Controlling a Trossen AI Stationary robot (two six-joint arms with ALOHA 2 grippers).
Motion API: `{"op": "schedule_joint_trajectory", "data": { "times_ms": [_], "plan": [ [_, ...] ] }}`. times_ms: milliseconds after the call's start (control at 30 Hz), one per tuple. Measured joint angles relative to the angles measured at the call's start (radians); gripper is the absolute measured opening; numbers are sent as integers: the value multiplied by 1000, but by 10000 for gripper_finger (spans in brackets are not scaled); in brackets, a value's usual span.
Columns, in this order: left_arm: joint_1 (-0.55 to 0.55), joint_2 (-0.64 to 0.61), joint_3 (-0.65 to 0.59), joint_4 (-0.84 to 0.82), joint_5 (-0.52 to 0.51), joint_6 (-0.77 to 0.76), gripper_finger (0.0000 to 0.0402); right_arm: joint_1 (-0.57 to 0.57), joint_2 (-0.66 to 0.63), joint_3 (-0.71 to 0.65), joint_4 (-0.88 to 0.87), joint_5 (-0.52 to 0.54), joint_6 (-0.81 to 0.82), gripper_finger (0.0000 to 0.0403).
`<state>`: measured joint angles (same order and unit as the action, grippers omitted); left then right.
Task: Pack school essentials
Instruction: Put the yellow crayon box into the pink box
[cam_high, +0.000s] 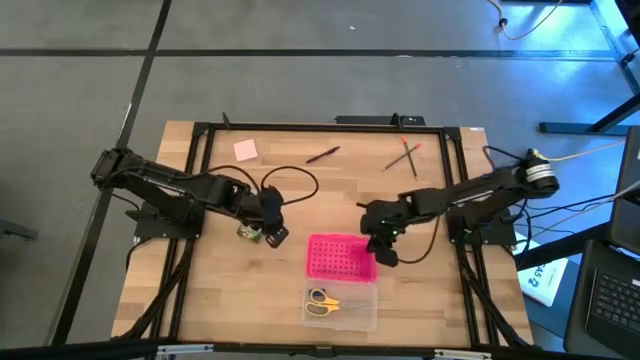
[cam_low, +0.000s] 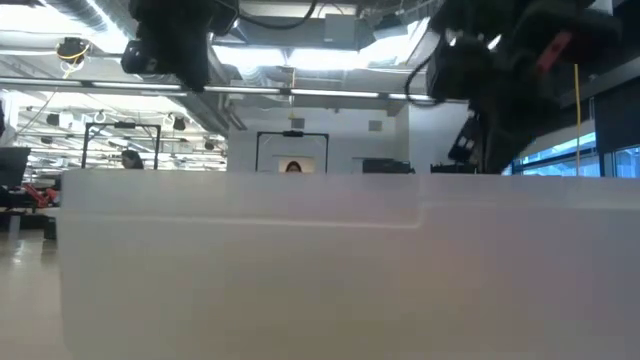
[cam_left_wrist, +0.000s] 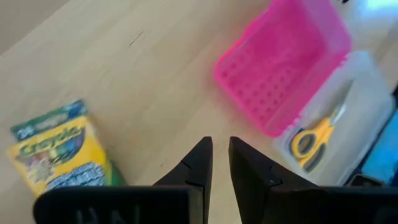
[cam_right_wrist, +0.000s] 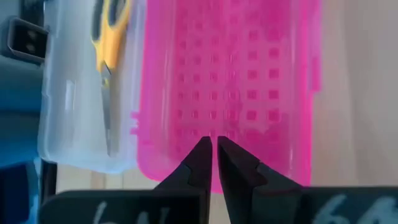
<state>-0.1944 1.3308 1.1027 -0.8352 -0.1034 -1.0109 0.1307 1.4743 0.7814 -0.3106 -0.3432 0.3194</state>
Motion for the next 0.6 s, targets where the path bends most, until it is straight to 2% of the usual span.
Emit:
{"op": "schedule_joint_trajectory", "data": {
  "times_ms": [100,367,600],
  "plan": [
    [1,0,0,-20,0,0,46,-24,63,0,9,-28,-33,30],
    [17,0,0,-27,0,26,46,-81,158,0,87,-24,-45,30],
    [29,0,0,-44,18,26,46,-127,179,1,136,45,-67,30]
  ]
}}
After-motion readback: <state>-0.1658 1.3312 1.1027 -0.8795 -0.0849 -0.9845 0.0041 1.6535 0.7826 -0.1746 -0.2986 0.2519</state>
